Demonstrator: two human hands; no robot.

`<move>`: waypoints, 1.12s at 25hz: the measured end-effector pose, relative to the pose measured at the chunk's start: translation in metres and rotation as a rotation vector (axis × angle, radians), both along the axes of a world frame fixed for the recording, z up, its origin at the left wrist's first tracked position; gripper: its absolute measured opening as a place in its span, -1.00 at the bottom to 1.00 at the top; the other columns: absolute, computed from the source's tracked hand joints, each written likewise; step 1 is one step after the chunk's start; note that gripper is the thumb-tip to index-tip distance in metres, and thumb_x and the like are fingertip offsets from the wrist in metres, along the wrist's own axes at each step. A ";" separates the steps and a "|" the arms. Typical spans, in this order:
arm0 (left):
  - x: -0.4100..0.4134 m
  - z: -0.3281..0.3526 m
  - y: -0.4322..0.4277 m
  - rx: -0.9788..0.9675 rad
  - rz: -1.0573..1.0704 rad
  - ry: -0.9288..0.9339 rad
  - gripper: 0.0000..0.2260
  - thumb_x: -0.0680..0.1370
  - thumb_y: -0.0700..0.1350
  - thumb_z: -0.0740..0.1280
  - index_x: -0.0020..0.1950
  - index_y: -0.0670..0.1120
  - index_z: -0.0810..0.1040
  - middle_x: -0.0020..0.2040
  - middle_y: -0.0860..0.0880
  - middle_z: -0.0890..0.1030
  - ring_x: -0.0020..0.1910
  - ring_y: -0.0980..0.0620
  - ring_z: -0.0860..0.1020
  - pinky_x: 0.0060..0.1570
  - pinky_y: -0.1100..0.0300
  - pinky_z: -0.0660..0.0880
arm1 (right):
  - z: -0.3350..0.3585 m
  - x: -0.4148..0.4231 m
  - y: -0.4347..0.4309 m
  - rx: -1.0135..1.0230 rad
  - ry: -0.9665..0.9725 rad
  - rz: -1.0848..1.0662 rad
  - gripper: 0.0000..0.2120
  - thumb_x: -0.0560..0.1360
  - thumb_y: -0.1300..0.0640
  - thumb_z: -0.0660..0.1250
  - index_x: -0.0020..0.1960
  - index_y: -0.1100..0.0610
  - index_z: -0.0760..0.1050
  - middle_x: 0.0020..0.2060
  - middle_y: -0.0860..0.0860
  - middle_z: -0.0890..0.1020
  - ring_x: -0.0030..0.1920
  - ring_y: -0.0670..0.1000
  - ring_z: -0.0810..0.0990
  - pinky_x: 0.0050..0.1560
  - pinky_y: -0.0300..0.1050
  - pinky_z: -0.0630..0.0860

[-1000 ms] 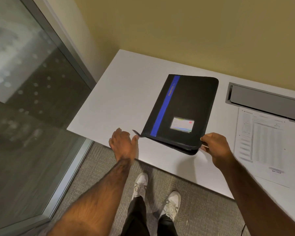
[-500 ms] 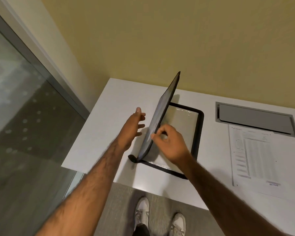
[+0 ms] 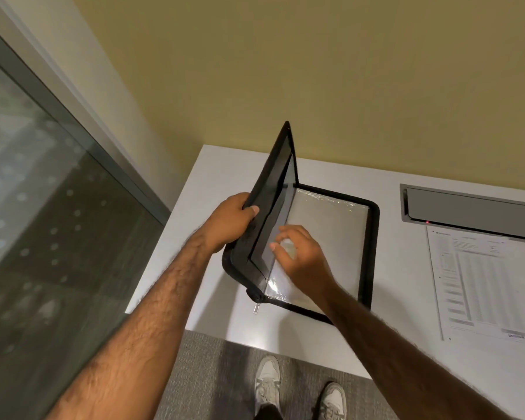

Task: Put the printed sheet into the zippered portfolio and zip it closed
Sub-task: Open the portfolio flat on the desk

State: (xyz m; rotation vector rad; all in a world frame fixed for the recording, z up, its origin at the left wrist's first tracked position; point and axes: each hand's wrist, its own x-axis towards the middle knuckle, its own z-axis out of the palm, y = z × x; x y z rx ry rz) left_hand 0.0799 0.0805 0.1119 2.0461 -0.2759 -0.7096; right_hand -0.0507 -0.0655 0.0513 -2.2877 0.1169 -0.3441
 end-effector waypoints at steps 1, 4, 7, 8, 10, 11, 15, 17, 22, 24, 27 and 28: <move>0.004 -0.003 0.011 -0.012 0.006 0.036 -0.73 0.67 -0.07 0.21 0.34 -0.07 0.52 0.15 -0.03 0.65 0.10 -0.04 0.63 0.17 -0.01 0.58 | -0.016 -0.005 -0.011 -0.115 0.019 -0.021 -0.87 0.56 0.15 0.33 0.00 0.20 0.60 0.04 0.12 0.63 0.10 0.02 0.59 0.08 -0.21 0.50; 0.017 -0.020 0.050 -0.059 0.063 0.170 -0.72 0.67 -0.08 0.24 0.36 -0.07 0.51 0.19 -0.03 0.67 0.13 -0.06 0.66 0.21 -0.07 0.57 | -0.064 -0.035 -0.050 -0.111 0.304 -0.161 -0.68 0.56 0.02 0.32 0.21 0.21 0.54 0.19 0.14 0.59 0.22 0.13 0.55 0.17 -0.12 0.42; 0.029 -0.044 0.077 0.014 0.187 0.084 -0.76 0.64 -0.09 0.28 0.30 -0.03 0.53 0.15 -0.03 0.68 0.06 -0.06 0.68 0.18 -0.11 0.58 | -0.105 -0.068 -0.086 -0.247 0.607 -0.243 -0.56 0.53 -0.13 0.22 0.32 0.07 0.39 0.37 0.14 0.42 0.41 0.16 0.34 0.35 0.13 0.39; 0.030 -0.052 0.081 0.099 0.221 -0.011 -0.75 0.63 -0.10 0.29 0.31 -0.02 0.51 0.16 -0.01 0.67 0.06 -0.04 0.66 0.19 -0.09 0.57 | -0.111 -0.076 -0.093 -0.266 0.671 -0.273 -0.58 0.49 -0.15 0.18 0.27 0.00 0.34 0.38 0.12 0.37 0.42 0.17 0.29 0.34 0.18 0.38; 0.030 -0.067 0.085 0.271 0.256 -0.191 -0.68 0.62 -0.14 0.29 0.38 -0.02 0.45 0.18 0.03 0.61 0.11 -0.04 0.60 0.21 -0.02 0.52 | -0.118 -0.086 -0.100 -0.309 0.751 -0.308 -0.57 0.44 -0.15 0.19 0.25 -0.04 0.25 0.43 0.11 0.27 0.46 0.18 0.18 0.34 0.24 0.33; 0.029 -0.076 0.086 0.336 0.265 -0.258 -0.67 0.62 -0.16 0.29 0.38 -0.02 0.43 0.20 -0.01 0.60 0.14 -0.08 0.58 0.21 -0.03 0.51 | -0.121 -0.088 -0.102 -0.324 0.772 -0.318 -0.55 0.45 -0.13 0.22 0.28 -0.04 0.23 0.48 0.11 0.21 0.49 0.18 0.12 0.36 0.25 0.30; 0.030 -0.117 0.089 0.474 0.301 -0.317 -0.74 0.58 -0.17 0.24 0.27 -0.06 0.41 0.15 -0.16 0.58 0.05 -0.22 0.60 0.09 -0.14 0.55 | -0.120 -0.086 -0.102 -0.216 0.731 -0.382 -0.74 0.46 -0.06 0.26 0.11 -0.06 0.32 0.54 0.07 0.12 0.50 0.17 0.10 0.35 0.24 0.33; 0.029 -0.133 0.094 0.474 0.326 -0.249 -0.74 0.56 -0.15 0.20 0.25 -0.06 0.40 0.12 -0.18 0.58 0.01 -0.22 0.60 0.07 -0.16 0.56 | -0.119 -0.087 -0.103 -0.174 0.697 -0.430 -0.83 0.49 -0.05 0.27 0.04 -0.04 0.37 0.53 0.04 0.15 0.50 0.15 0.15 0.35 0.23 0.36; 0.009 -0.156 0.109 0.525 0.325 -0.279 -0.73 0.62 -0.05 0.13 0.30 -0.05 0.35 0.17 -0.21 0.56 0.04 -0.26 0.57 0.08 -0.19 0.54 | -0.135 -0.112 -0.106 -0.326 0.682 -0.334 -0.71 0.52 -0.08 0.22 0.20 -0.01 0.35 0.47 0.12 0.26 0.49 0.16 0.19 0.34 0.17 0.43; -0.011 -0.160 0.106 0.641 0.326 -0.452 -0.60 0.67 0.02 0.09 0.46 -0.13 0.29 0.31 -0.25 0.49 0.21 -0.29 0.51 0.25 -0.20 0.44 | -0.136 -0.118 -0.103 -0.375 0.694 -0.298 -0.58 0.54 -0.08 0.21 0.34 0.04 0.28 0.51 0.16 0.20 0.53 0.18 0.13 0.34 0.18 0.43; -0.034 -0.162 0.092 0.751 0.129 -0.623 -0.41 0.68 0.15 0.04 0.62 -0.15 0.07 0.61 -0.23 0.11 0.58 -0.25 0.12 0.55 -0.16 0.00 | -0.131 -0.115 -0.095 -0.370 0.686 -0.303 -0.44 0.59 -0.09 0.19 0.51 0.02 0.12 0.58 0.15 -0.02 0.58 0.19 -0.05 0.42 0.16 0.33; -0.039 -0.166 0.084 0.749 0.015 -0.645 -0.38 0.68 0.19 0.01 0.64 -0.11 -0.02 0.64 -0.20 -0.01 0.61 -0.22 -0.01 0.56 -0.14 -0.10 | -0.127 -0.112 -0.093 -0.379 0.684 -0.299 -0.41 0.60 -0.13 0.16 0.55 0.00 0.06 0.60 0.14 -0.07 0.59 0.18 -0.11 0.45 0.14 0.27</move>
